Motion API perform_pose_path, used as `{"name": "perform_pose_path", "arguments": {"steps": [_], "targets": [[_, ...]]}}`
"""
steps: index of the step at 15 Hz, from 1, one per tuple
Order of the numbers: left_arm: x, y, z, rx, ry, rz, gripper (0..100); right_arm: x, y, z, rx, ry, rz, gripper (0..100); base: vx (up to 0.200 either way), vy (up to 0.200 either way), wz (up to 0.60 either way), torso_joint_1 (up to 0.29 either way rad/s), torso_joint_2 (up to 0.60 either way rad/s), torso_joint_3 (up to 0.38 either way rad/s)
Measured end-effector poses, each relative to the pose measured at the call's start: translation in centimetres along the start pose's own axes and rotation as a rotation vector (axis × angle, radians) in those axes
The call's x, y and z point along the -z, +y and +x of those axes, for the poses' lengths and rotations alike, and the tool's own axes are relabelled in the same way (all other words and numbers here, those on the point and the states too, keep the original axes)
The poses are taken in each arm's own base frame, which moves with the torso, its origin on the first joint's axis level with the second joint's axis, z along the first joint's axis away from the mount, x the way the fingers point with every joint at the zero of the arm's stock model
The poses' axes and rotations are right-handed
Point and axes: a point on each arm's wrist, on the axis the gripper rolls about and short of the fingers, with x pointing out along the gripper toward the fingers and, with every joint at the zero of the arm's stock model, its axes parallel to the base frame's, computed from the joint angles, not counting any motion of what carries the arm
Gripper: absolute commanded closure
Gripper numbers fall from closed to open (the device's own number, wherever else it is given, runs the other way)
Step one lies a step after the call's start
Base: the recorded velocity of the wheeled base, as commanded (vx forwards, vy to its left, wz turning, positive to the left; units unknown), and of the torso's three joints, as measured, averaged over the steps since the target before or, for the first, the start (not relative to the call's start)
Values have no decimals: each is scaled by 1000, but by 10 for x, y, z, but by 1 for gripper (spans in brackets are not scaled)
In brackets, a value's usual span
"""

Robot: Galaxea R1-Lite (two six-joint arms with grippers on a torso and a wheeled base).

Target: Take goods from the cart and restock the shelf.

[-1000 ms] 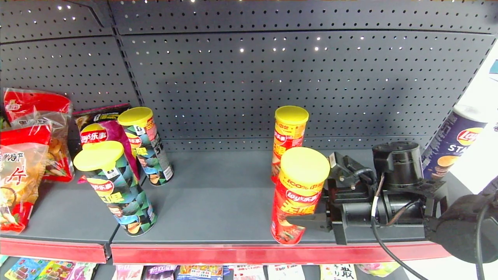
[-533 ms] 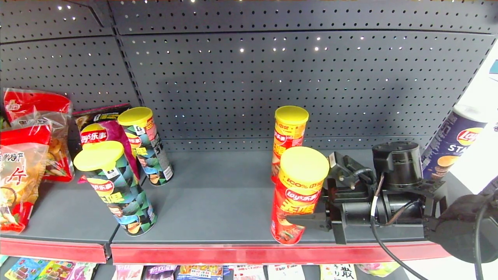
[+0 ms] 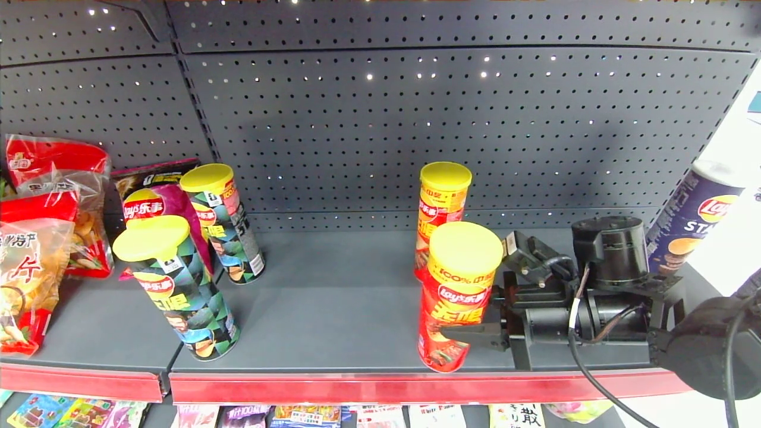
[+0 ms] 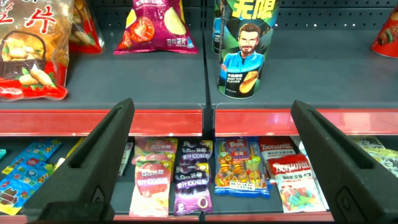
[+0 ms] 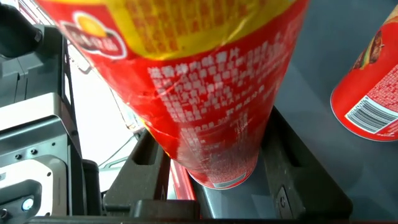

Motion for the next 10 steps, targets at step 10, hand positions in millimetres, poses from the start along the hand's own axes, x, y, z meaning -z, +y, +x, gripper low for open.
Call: {"name": "perform_pose_path", "arguments": {"steps": [10], "targets": [[0, 0, 0, 0, 0, 0, 0, 4, 3, 1, -8, 13, -16, 100, 0, 0, 0, 0, 0, 0]]}}
